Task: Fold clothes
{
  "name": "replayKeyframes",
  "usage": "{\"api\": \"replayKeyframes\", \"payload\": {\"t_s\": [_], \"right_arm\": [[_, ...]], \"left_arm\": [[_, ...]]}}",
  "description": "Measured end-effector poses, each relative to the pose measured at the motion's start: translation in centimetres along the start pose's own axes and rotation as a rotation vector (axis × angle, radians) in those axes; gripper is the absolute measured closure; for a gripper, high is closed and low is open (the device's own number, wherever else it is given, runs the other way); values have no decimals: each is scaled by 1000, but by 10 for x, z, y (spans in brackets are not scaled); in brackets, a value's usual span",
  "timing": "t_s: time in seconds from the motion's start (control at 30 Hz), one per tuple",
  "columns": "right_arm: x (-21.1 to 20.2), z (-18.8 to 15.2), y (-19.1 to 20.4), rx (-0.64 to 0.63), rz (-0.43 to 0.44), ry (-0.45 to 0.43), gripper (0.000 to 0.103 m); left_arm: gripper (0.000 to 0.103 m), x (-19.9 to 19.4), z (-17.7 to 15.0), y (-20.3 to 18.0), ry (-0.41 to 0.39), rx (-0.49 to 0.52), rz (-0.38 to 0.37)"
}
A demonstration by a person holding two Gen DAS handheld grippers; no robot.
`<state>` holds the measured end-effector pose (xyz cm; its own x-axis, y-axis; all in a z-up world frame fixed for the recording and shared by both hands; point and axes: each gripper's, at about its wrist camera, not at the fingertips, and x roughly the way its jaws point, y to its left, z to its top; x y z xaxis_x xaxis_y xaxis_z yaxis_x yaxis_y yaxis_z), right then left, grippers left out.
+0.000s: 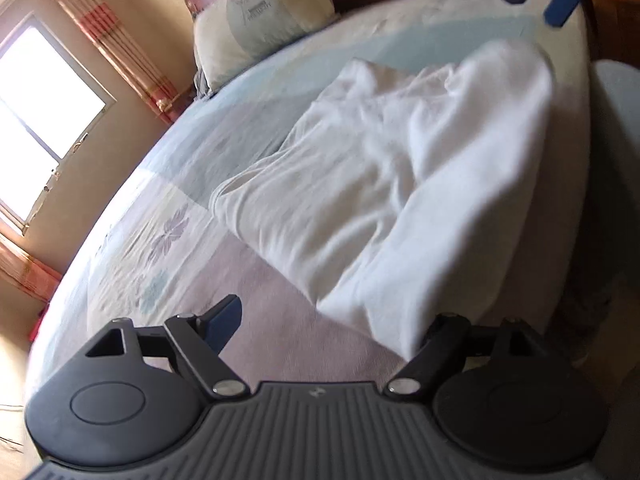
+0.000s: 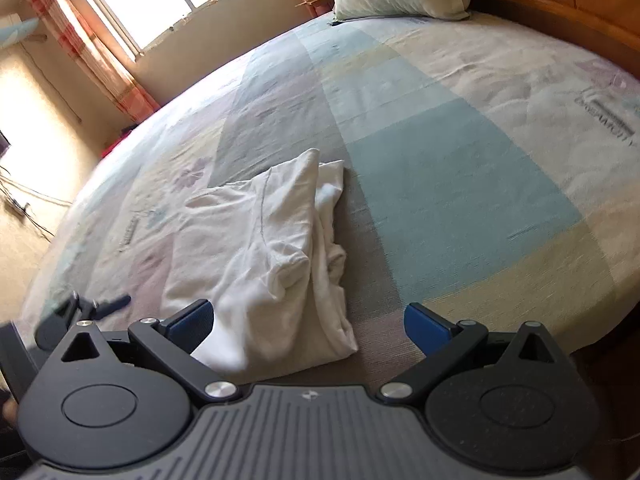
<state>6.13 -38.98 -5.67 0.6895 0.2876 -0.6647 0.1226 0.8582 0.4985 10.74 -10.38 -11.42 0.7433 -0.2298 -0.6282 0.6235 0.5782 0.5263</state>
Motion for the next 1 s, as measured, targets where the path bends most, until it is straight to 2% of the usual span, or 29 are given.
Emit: {"api": "replayKeyframes", "payload": {"t_s": [0.23,0.33,0.43,0.53,0.63,0.8,0.9,0.97,1.0], "right_arm": [[10,-5,-15,125,260,43,1],[26,-7,-23,179,340,80,5],[48,-6,-28,245,357,109,8],[69,-2,-35,302,348,125,10],[87,4,-36,315,339,136,13],[96,11,-23,257,338,88,15],[99,11,-21,251,322,74,26],[100,11,-20,247,311,65,43],[101,11,-20,245,305,60,64]], "left_arm": [[20,-3,3,3,17,-25,-15],[20,-2,1,17,48,-149,-71],[20,4,-8,43,98,-358,-165],[19,11,-16,54,125,-459,-220],[19,16,-19,52,135,-472,-234],[18,21,-17,48,134,-449,-229],[17,21,-16,48,136,-444,-229],[17,21,-15,48,133,-431,-222],[17,20,-14,46,129,-415,-215]]}}
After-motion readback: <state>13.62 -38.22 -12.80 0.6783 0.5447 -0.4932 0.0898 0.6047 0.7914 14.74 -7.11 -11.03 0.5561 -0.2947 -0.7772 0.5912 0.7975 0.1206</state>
